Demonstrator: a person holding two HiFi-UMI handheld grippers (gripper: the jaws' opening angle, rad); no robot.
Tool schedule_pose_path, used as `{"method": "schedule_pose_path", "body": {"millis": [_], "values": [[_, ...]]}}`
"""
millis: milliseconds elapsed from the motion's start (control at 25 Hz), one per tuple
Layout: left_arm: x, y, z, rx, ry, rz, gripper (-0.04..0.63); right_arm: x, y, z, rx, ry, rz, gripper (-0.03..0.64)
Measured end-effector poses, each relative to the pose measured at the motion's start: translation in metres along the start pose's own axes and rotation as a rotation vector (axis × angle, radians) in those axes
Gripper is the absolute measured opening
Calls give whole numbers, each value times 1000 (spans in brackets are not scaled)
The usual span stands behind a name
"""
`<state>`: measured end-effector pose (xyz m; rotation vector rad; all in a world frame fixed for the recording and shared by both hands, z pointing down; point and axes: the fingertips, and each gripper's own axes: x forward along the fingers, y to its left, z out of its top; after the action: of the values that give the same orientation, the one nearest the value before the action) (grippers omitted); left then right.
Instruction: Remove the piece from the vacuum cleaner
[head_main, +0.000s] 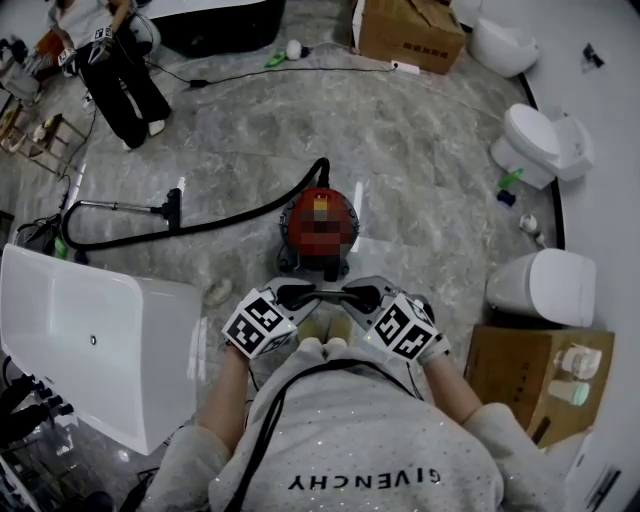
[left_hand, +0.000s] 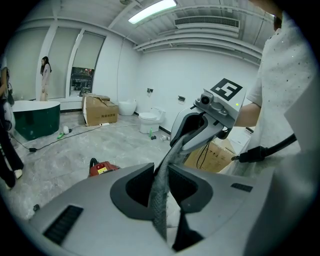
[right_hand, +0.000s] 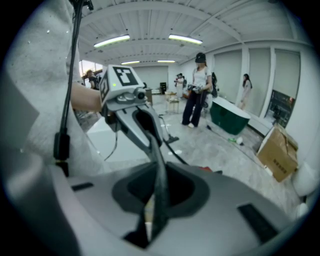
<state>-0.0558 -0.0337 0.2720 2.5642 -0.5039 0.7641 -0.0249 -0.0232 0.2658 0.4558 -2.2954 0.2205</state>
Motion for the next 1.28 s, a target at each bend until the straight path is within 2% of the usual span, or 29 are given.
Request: {"method": "schedule_pose_path", "body": {"millis": [1280], "values": [[9,-8,-12,-8,21,-32,91,1,9,-15,19,23,-1,54]]}}
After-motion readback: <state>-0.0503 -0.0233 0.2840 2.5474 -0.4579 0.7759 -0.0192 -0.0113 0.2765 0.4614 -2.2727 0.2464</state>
